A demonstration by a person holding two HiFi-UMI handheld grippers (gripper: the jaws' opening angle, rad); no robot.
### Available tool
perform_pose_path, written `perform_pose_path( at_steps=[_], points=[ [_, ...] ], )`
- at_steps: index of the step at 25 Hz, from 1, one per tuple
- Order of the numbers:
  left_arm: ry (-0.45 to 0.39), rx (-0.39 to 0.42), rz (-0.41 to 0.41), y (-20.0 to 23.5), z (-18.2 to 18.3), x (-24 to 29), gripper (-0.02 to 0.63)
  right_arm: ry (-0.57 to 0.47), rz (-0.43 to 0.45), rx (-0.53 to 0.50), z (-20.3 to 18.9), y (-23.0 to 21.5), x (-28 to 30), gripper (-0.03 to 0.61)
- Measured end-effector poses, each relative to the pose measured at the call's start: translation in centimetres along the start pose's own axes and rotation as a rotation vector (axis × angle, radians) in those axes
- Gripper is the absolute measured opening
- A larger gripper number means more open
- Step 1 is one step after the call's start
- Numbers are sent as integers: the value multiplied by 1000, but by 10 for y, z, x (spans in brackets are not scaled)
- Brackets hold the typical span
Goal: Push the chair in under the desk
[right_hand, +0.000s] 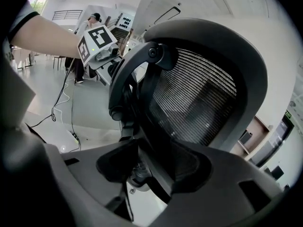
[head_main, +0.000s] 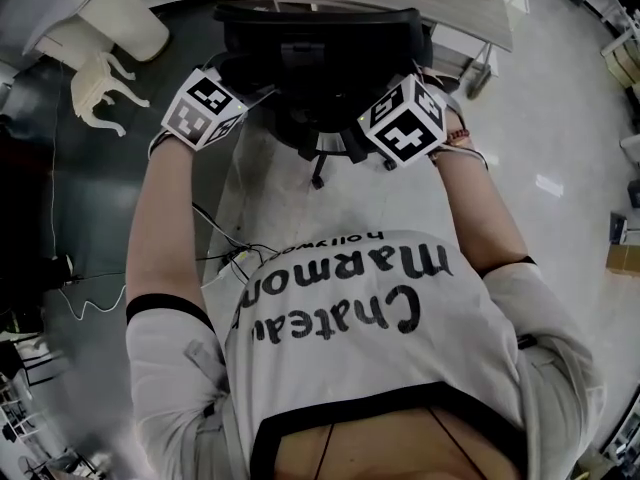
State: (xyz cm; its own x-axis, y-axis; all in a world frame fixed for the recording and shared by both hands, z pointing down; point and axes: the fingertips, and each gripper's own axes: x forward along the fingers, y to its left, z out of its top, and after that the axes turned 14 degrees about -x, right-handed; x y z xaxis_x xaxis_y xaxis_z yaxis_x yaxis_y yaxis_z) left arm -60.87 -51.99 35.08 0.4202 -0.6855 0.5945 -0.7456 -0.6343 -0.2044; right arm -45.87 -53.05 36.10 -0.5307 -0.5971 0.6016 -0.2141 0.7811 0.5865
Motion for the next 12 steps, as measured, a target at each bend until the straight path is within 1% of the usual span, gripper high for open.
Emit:
perform_pose_path(
  at_steps=[5, 8, 12],
  points=[
    [-11, 38, -52, 21, -9, -3, 236, 40, -32, 38, 18, 6, 9, 222],
    [-9, 52, -69, 41, -15, -6, 238, 43, -38, 56, 34, 6, 22, 221],
    [-32, 76, -92, 60, -19, -5, 238, 63, -44, 82, 45, 4, 33, 219]
  ],
)
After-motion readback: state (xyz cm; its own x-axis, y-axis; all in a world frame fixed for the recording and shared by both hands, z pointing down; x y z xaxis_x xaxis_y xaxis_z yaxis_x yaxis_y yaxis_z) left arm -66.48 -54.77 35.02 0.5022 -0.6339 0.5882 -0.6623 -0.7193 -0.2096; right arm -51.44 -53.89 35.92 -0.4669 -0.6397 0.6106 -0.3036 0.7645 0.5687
